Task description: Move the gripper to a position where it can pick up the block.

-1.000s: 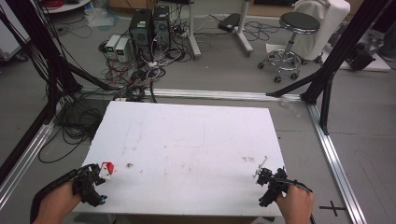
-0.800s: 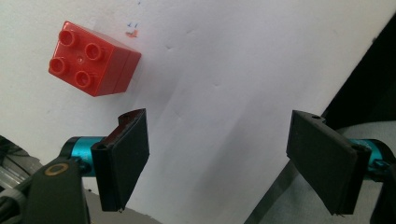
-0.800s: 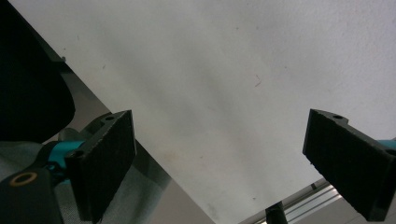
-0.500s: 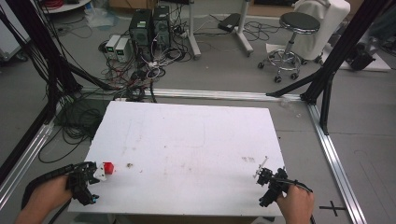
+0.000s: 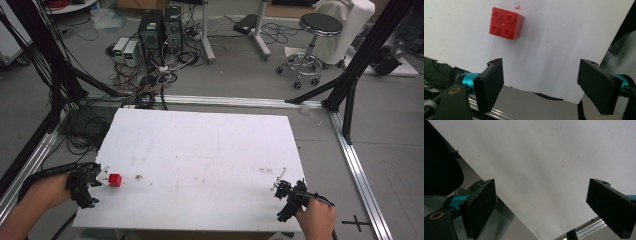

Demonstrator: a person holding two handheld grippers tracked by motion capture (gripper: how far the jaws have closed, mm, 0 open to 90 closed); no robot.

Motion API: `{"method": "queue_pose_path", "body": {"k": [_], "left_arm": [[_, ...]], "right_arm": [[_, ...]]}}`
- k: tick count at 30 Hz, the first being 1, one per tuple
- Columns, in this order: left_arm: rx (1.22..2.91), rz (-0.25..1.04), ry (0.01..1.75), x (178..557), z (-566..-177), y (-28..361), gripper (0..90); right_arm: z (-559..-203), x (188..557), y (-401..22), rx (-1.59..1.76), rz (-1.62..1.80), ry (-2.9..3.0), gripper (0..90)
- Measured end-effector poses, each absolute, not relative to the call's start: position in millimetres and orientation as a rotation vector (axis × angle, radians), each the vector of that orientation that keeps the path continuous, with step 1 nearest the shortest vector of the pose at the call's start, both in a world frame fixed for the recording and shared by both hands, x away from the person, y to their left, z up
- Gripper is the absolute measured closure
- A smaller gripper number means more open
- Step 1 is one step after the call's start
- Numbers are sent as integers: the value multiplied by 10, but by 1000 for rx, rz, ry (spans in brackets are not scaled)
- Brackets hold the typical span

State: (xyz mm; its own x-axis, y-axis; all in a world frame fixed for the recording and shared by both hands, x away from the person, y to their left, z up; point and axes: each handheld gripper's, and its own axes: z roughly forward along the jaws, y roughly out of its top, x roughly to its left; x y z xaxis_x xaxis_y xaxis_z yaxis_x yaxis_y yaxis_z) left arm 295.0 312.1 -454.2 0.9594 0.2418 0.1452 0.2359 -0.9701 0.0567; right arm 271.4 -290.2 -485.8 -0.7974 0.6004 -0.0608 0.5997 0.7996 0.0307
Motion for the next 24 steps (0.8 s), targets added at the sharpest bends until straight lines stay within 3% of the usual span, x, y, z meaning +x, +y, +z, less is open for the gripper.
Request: {"method": "queue_pose_path", "body": {"k": [16,24], "left_arm": [[3092,251,283,3274,-4450,3138,215],[3112,192,108,3393,-4533,3098,215]], "right_arm": [[-4867,2710,-2919,979,24,2922,89],[-4869,2708,-2937,981,27,2919,89]]}}
